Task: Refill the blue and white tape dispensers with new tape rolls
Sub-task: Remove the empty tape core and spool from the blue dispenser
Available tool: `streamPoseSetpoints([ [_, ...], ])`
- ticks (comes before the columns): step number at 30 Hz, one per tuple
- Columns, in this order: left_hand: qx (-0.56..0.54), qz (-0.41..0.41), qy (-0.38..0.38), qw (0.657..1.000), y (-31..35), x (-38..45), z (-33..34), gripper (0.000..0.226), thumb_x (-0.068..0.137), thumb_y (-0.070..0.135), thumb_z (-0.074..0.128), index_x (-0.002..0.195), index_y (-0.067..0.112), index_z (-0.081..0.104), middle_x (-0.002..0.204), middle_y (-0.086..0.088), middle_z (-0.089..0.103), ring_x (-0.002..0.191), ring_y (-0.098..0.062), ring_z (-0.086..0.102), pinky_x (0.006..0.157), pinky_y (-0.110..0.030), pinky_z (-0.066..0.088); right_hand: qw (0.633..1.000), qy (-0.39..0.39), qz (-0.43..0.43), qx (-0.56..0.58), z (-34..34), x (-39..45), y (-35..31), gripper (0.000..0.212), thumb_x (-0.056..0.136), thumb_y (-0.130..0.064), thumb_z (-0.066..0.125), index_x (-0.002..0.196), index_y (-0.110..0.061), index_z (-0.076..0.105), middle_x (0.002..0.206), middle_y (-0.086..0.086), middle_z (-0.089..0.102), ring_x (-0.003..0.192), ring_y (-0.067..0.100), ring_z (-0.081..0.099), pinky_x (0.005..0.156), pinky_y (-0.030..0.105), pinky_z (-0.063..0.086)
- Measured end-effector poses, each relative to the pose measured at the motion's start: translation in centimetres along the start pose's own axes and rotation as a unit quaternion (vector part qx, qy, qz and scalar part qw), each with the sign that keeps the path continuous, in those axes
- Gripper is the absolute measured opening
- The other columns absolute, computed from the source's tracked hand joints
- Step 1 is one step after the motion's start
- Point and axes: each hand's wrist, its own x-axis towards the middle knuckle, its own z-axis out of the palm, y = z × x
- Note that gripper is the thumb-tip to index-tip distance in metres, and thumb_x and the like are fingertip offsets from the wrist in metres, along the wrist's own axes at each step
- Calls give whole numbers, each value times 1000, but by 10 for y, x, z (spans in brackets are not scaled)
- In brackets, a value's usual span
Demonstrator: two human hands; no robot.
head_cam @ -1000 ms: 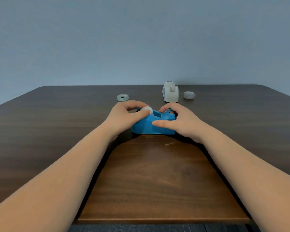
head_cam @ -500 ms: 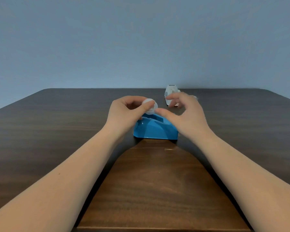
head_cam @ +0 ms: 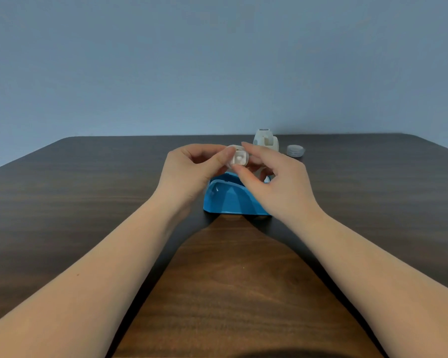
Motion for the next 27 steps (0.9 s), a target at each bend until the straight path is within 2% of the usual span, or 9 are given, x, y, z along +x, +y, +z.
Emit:
streamPoseSetpoints([
  [3, 2, -8, 6, 1000, 0, 1, 0, 23, 78, 24, 74, 93, 6, 75, 91, -11, 76, 85, -17, 70, 76, -25, 56, 999, 10, -28, -19, 0, 0, -1, 39, 87, -35, 61, 125, -25, 61, 101, -4, 72, 90, 10, 63, 79, 29, 53],
  [6, 11, -9, 6, 1000, -1, 0, 1, 25, 76, 27, 75, 89, 6, 75, 89, -13, 76, 81, -17, 70, 76, -27, 57, 997, 22, -51, -51, 0, 0, 1, 33, 85, -37, 62, 114, -23, 68, 86, -5, 69, 80, 10, 59, 73, 31, 53],
  [8, 23, -12, 9, 1000, -1, -1, 2, 25, 75, 29, 76, 85, 7, 76, 86, -13, 76, 80, -18, 70, 77, -30, 58, 995, 30, -68, -74, 1, 0, 2, 26, 85, -35, 62, 105, -22, 72, 76, -9, 61, 75, 6, 53, 68, 28, 49],
  [12, 27, -21, 14, 999, 2, -2, 2, 23, 75, 29, 76, 83, 8, 76, 84, -13, 75, 76, -17, 68, 79, -32, 58, 993, 34, -79, -76, 1, 0, -2, 18, 84, -33, 63, 96, -21, 72, 83, -8, 65, 76, 3, 54, 66, 14, 44],
  [15, 0, -24, 23, 999, 4, -4, 2, 24, 74, 29, 77, 85, 8, 76, 85, -10, 76, 74, -12, 66, 76, -29, 56, 997, 54, -55, -22, 0, -1, -7, 8, 83, -30, 66, 85, -22, 69, 80, -8, 65, 76, 8, 57, 67, 12, 46],
  [16, 26, -13, 47, 998, 4, -2, 1, 23, 74, 31, 77, 85, 11, 76, 83, -5, 76, 73, -9, 66, 75, -26, 55, 997, 67, -19, 27, -1, -1, -8, 3, 82, -28, 68, 80, -25, 68, 77, -9, 66, 76, 9, 60, 66, 13, 48],
  [19, 210, 27, 141, 967, 3, 5, -12, 20, 73, 41, 76, 83, 24, 75, 82, 12, 73, 80, -2, 66, 77, -22, 52, 973, 102, 108, 178, -7, 4, -5, 16, 80, -25, 72, 75, -36, 63, 75, -14, 67, 78, 7, 67, 74, 19, 54],
  [22, 326, 18, 95, 940, -2, 6, -24, 14, 76, 40, 73, 81, 27, 71, 85, 13, 69, 85, -6, 63, 79, -25, 49, 961, 95, 150, 211, -11, 7, 1, 18, 80, -19, 72, 78, -35, 62, 82, -16, 66, 85, 7, 69, 79, 21, 55],
  [27, 445, 7, 30, 895, -6, 4, -34, 15, 79, 37, 71, 89, 26, 72, 89, 12, 65, 91, -8, 57, 77, -26, 44, 963, 75, 165, 201, -9, 7, 1, 18, 81, -18, 70, 94, -29, 65, 85, -23, 62, 76, -17, 60, 73, 6, 51],
])
